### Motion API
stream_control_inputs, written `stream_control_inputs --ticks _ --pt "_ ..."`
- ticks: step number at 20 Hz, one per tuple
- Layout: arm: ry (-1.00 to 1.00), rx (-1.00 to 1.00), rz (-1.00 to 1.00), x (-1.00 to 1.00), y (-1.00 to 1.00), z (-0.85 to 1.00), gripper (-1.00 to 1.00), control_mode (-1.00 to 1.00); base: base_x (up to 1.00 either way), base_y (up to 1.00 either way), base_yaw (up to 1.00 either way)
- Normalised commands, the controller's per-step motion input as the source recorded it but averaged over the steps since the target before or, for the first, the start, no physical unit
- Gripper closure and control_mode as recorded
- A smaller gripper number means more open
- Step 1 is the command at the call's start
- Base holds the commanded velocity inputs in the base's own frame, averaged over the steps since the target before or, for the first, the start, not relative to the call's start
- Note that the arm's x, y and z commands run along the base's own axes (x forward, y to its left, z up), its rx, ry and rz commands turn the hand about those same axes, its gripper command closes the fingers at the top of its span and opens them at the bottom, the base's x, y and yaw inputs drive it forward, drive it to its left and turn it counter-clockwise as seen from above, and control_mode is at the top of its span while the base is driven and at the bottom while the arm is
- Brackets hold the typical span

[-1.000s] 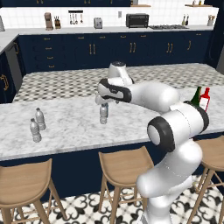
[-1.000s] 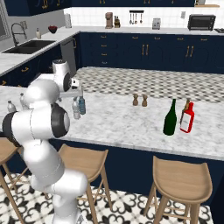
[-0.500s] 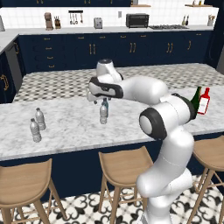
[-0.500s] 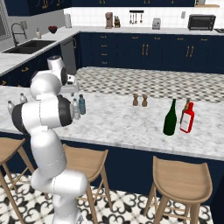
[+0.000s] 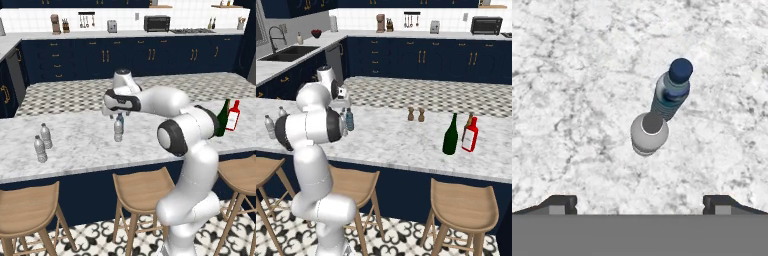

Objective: Move the plastic bottles in the middle to the plastics group, and the glass bottles in the middle to the glass group.

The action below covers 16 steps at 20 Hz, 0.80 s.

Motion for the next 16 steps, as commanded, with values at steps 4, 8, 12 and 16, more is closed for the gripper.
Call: stream_control_inputs --ticks 4,8,12,16 --pt "0.00 0.00 -0.06 0.55 -0.02 -0.36 -1.00 -1.00 0.00 0.00 0.00" --pt "0.00 0.02 -0.03 0.37 0.09 -0.29 -1.00 -1.00 0.00 0.00 0.00" --pt "0.00 0.02 0.00 0.05 0.05 -0.04 -1.00 -1.00 0.00 0.00 0.00" --pt "0.00 0.00 0.00 0.02 -0.02 -0.11 -1.00 -1.00 0.00 0.00 0.00"
